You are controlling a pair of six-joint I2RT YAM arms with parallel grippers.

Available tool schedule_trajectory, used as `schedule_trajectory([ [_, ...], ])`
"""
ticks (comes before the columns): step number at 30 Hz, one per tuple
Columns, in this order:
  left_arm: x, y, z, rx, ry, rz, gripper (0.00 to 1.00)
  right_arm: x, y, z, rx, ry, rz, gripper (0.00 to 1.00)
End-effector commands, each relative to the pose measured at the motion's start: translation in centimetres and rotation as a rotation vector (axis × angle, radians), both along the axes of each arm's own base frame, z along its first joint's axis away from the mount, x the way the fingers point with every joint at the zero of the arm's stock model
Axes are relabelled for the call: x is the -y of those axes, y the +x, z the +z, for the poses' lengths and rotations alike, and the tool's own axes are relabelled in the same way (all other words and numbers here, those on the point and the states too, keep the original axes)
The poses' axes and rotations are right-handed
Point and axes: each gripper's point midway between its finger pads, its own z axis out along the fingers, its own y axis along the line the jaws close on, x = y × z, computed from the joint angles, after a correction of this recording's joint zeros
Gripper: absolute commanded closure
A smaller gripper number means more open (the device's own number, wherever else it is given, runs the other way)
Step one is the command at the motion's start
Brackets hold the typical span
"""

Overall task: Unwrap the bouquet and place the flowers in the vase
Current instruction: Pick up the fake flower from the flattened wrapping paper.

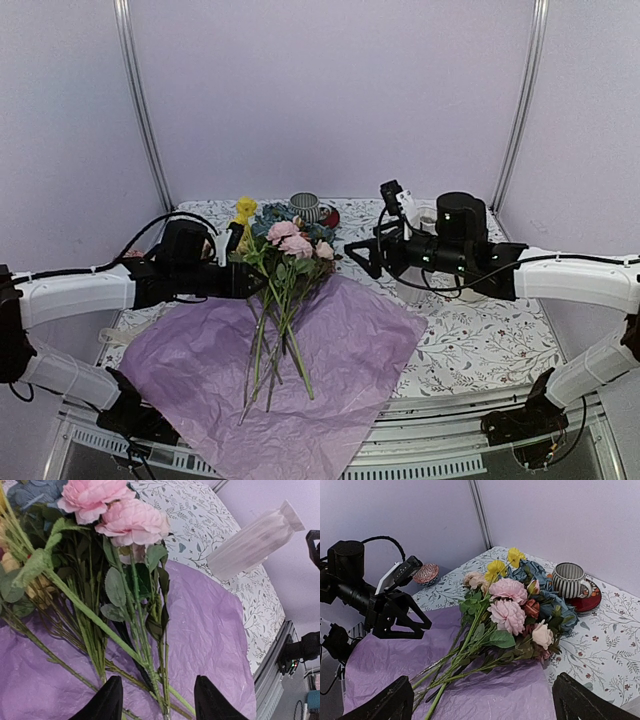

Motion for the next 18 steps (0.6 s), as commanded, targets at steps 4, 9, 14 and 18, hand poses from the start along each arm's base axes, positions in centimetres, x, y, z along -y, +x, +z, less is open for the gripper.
schedule_trajectory([
  [4,3.1,-2.2,-2.1,-0.073,-0.042,-0.026,0.52,-1.1,-1.1,-3.9,-0.087,0.009,0.004,0.01],
  [9,3.8,-3.1,-2.9,-0.077,-0.015,-0.026,0.53,-0.8,0.9,-6.1,-0.113,-0.024,-0.104,0.01],
  [14,3.8,-3.9,-3.0,-0.054,-0.017,-0.007,0.53,-1.0,1.8,-7.1,-0.051,-0.095,-0.11,0.01],
  [18,3.8,-4.6,-3.0,-0.04,-0.017,0.008,0.54,-0.1,1.6,-8.4,-0.01,-0.09,-0.132,0.01],
])
